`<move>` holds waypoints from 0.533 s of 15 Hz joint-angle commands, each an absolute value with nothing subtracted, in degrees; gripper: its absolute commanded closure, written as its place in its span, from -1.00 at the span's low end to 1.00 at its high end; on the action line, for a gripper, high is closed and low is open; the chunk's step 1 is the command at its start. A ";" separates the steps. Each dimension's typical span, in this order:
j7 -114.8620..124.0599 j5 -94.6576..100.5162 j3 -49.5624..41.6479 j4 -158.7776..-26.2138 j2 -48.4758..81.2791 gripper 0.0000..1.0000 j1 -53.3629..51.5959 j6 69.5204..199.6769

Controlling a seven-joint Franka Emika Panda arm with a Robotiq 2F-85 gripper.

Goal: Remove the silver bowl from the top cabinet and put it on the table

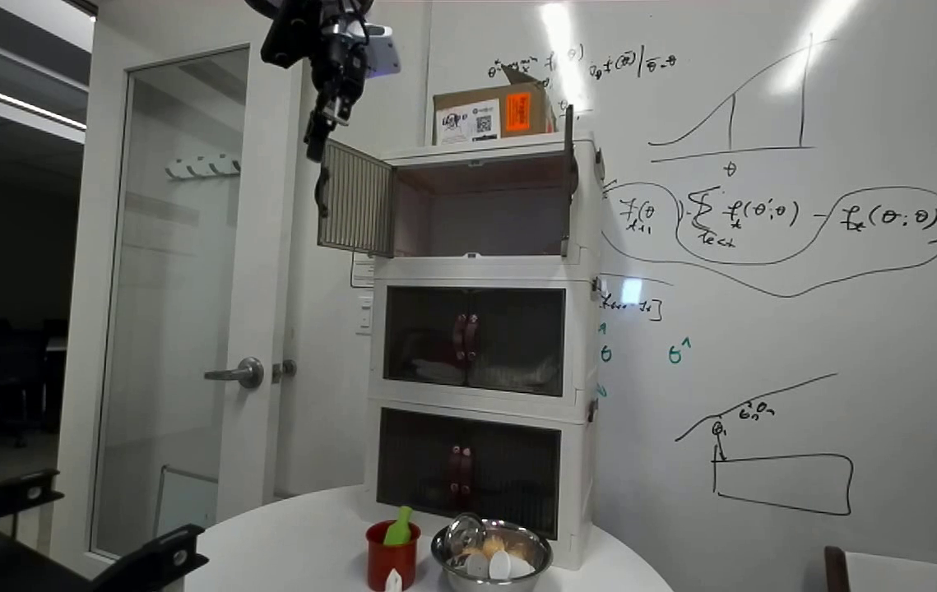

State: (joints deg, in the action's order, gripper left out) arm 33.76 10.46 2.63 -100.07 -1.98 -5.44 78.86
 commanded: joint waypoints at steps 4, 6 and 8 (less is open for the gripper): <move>21.77 18.78 2.45 -116.01 -16.54 -1.00 -3.01 96.89; 18.50 19.14 1.71 -120.41 -19.82 -1.00 -1.88 104.24; 14.94 18.68 0.73 -124.85 -22.96 -1.00 -0.85 111.76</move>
State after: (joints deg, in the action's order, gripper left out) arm 20.01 18.05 1.87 -116.69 -16.60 -2.14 101.89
